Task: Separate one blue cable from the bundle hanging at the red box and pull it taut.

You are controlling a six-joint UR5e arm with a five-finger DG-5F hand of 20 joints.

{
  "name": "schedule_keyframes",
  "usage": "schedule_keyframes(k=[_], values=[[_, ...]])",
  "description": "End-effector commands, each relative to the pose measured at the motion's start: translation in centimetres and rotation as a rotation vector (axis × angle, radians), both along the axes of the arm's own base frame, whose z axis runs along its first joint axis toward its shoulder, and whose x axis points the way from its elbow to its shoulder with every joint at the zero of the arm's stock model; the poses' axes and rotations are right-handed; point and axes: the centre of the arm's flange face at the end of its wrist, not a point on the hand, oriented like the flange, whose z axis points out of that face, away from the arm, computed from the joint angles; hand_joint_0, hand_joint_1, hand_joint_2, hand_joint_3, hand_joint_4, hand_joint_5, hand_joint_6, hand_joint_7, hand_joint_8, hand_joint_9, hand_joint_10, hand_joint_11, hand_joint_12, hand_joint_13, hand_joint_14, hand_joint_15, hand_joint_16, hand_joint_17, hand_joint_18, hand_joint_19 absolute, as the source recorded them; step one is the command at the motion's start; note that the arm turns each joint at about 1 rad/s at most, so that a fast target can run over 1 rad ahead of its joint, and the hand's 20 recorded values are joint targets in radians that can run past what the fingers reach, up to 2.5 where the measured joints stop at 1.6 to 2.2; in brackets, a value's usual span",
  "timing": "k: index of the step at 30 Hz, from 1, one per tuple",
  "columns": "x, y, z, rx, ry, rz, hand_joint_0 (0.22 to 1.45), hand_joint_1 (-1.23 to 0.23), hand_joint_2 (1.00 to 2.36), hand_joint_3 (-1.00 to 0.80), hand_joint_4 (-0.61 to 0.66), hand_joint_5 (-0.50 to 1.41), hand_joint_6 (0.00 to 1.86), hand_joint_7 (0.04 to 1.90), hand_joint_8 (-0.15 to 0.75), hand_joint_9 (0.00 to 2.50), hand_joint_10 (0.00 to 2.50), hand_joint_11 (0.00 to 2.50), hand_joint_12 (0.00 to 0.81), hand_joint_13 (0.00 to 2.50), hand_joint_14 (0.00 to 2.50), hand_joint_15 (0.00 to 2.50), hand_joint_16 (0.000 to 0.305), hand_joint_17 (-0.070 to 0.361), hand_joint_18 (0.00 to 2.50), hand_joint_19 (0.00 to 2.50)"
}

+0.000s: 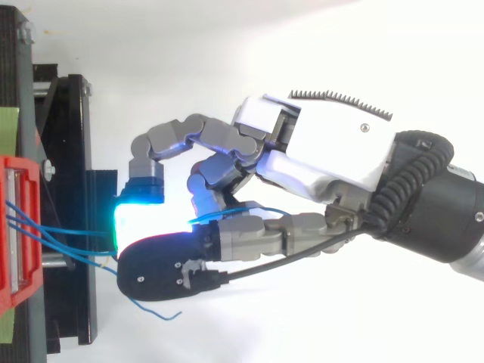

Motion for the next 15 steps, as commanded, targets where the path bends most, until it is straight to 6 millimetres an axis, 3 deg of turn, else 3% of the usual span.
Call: schedule_keyframes(k=[1, 4, 10, 13, 15], values=[[0.0, 0.0, 0.0, 0.002, 0.001, 0.001, 0.65, -0.77, 1.02, 0.08, -0.11, -0.17, 0.92, 1.51, 0.275, 0.97, 1.34, 1.49, 0.335, 0.61, 2.5, 1.44, 0.031, 0.069, 1.14, 1.75], [0.0, 0.1, -0.1, 0.001, 0.003, 0.002, 0.65, -0.77, 1.02, 0.09, -0.11, -0.16, 0.93, 1.52, 0.281, 0.96, 1.37, 1.48, 0.339, 0.61, 2.5, 1.43, 0.031, 0.07, 1.14, 1.75], [-0.4, 0.0, -1.0, -0.01, 0.023, 0.002, 0.65, -0.75, 1.02, 0.1, -0.11, -0.16, 0.93, 1.5, 0.287, 0.93, 1.67, 1.4, 0.34, 0.59, 2.5, 1.4, 0.03, 0.066, 1.14, 1.75], [-1.0, 0.0, -2.2, -0.016, 0.047, 0.004, 0.65, -0.75, 1.02, 0.1, -0.11, -0.16, 0.93, 1.49, 0.294, 0.89, 2.02, 1.39, 0.339, 0.58, 2.5, 1.42, 0.029, 0.066, 1.16, 1.78], [-1.3, -0.1, -2.8, -0.019, 0.06, 0.006, 0.65, -0.74, 1.01, 0.1, -0.11, -0.16, 0.93, 1.47, 0.298, 0.83, 2.4, 1.39, 0.347, 0.59, 2.5, 1.43, 0.031, 0.069, 1.2, 1.85]])
